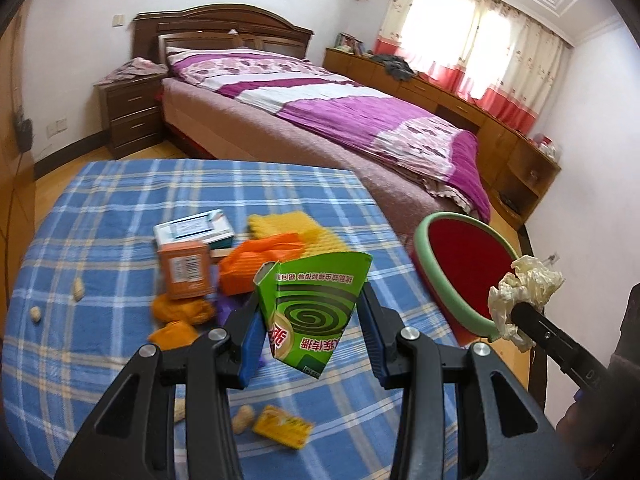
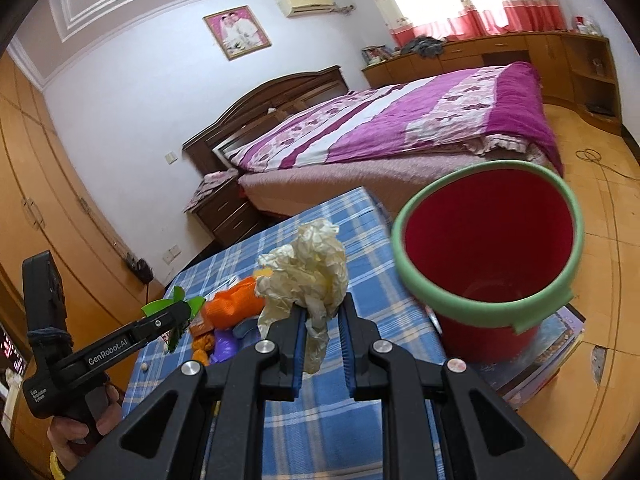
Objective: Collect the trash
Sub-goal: 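Carry the white bag and green box over the red bucket and open both grippers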
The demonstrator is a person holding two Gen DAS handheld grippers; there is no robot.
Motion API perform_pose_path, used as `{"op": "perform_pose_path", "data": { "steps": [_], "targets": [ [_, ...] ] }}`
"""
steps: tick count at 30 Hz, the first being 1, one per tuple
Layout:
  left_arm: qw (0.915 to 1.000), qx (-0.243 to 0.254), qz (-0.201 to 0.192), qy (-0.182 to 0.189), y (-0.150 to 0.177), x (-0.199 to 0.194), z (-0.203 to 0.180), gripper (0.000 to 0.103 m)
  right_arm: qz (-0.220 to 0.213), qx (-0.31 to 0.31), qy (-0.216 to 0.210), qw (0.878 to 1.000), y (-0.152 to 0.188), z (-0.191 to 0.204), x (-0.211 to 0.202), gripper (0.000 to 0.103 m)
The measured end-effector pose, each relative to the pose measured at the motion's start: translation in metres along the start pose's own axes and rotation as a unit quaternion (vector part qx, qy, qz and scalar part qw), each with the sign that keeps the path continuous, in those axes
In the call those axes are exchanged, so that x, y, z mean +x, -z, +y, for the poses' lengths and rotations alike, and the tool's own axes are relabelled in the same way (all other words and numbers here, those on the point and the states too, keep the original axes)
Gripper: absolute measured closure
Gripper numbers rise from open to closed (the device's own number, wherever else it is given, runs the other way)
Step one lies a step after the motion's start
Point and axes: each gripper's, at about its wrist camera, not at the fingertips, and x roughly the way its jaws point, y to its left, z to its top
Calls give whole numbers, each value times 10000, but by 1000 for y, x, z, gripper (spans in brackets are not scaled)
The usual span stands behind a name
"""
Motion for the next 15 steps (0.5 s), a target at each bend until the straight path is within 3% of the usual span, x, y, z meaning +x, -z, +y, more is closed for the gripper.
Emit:
{"op": "perform_pose_path", "data": {
  "steps": [15],
  "targets": [
    [9958,775,231,422,-16,54,-89,59,-273,592,478,9967,-21,-76,-4,86]
  ]
}}
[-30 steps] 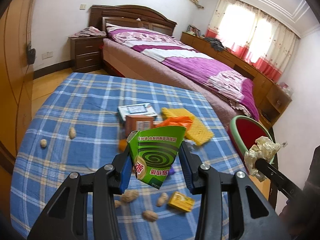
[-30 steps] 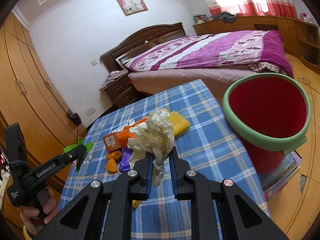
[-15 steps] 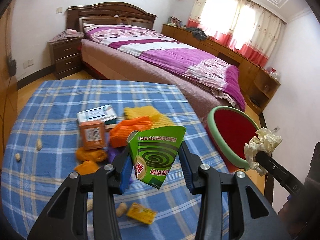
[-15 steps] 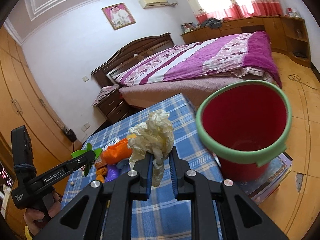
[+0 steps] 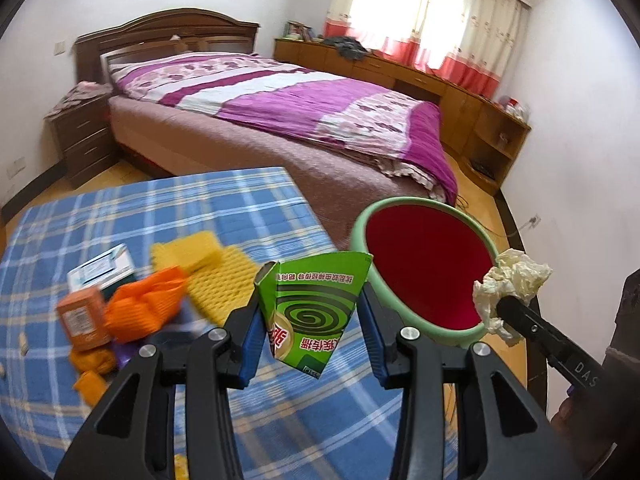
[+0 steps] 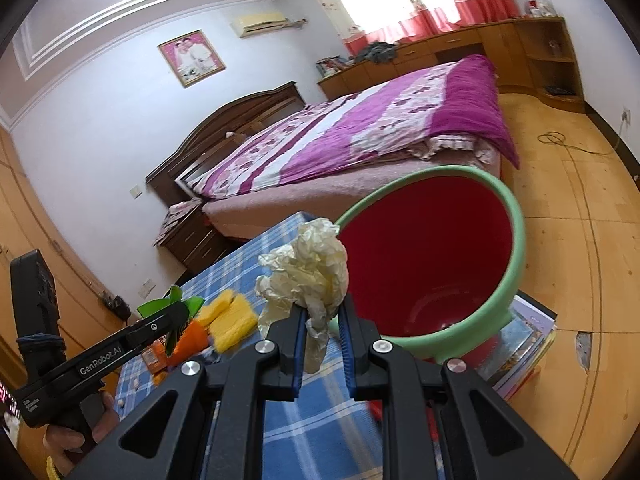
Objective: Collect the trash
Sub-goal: 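Carry the white bag and green box over the red bucket and open both grippers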
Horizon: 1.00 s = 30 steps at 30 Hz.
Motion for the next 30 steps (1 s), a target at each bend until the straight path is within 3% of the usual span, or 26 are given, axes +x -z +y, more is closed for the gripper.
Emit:
{"op": "perform_pose_path", "data": {
  "steps": [11,21,23,30],
  "targets": [
    [9984,523,147,178,-18,53,-49,59,-3,246,615,9978,-14,-45,16,85],
    [9934,1013,383,375,-19,102,-83,59,143,408,838,9955,-11,-72,29,81],
    [9925,1074,447,374,-20,109,-88,55,176,443,840,9953,-12,-76,31,81],
    [9927,990,570,392,-20,118,-89,47,179,518,830,9950,-12,-80,33,66]
  ]
}}
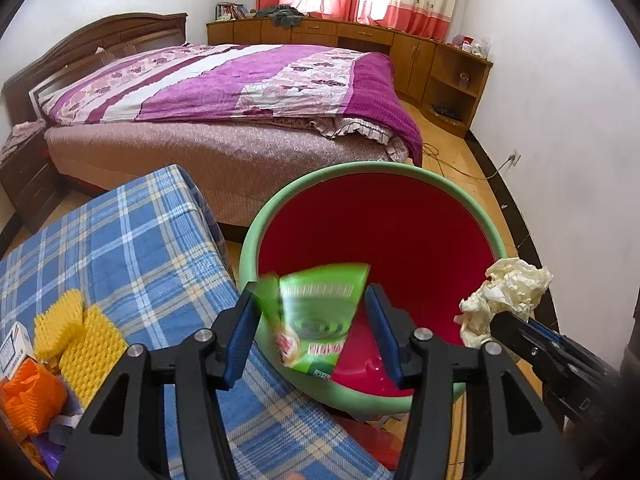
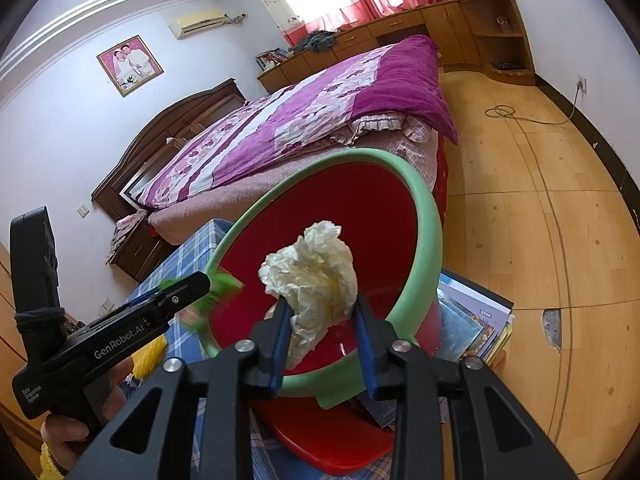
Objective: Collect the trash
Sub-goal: 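Carry the white bag and green box over the red bucket and open both grippers, then grasp the orange cloth with the left gripper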
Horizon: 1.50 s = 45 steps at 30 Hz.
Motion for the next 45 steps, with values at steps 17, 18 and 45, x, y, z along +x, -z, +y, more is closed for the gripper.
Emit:
{"op": "perform_pose_path", "data": {
  "steps": [17,18,45],
  "targets": [
    [9989,-446,-164,34,15,-57,26,45,-159,-161,-87,9997,12,22,-24,47],
    [9987,-473,-173,17,17,-61,28,45,-159,-179,-106,9997,12,25,-26,46],
    [9811,-1593,-252,-1065,99,-138,145,45,344,-695,-420,9961,62,93,-29,30]
  ]
}}
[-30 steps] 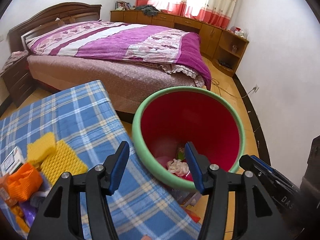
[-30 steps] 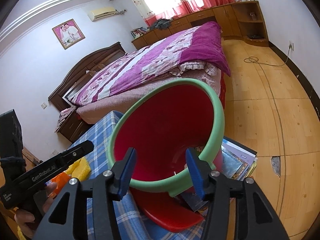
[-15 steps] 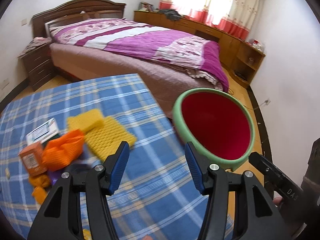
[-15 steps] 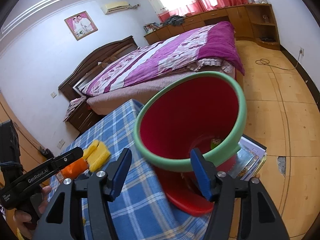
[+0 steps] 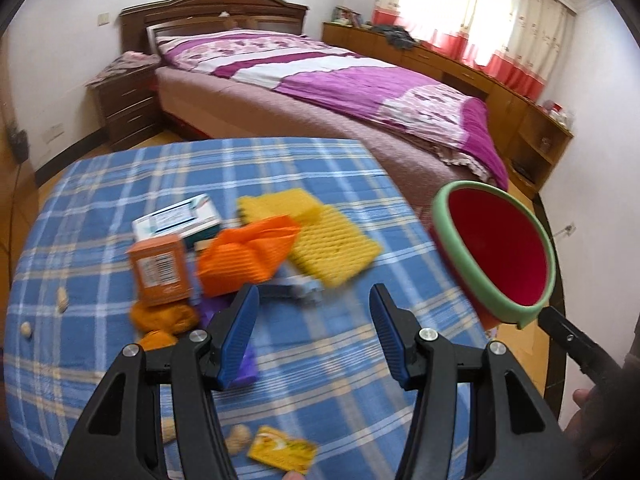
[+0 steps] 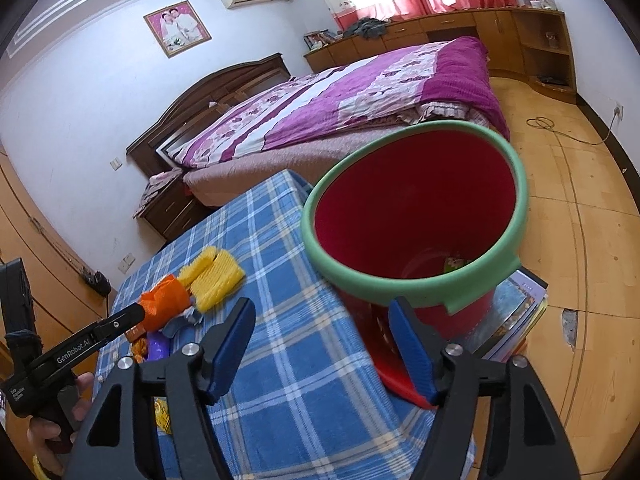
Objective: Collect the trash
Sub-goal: 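Grasp the orange cloth with the left gripper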
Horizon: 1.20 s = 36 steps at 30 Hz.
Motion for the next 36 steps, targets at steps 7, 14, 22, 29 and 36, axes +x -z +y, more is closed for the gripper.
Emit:
{"op": "perform_pose_path", "data": {
  "steps": [7,14,22,29,36],
  "targets": [
    [9984,-379,-7,-419,9,-1,44,45,153,-164,-66,9997,3,13,11,27],
    [9942,-654,88,-852,17,10,78,42,364,-241,-110,9990,10,21,23,25],
    [9914,-622,334,-1104,22,38,96,38,532,-320,-99,9980,15,30,34,25],
    [9914,-516,491,-1096,23,57,103,38,653,-377,-97,9971,18,37,41,25],
    [9914,-425,385,-1176,26,55,100,49,758,-509,-149,9957,24,51,46,25]
  ]
}}
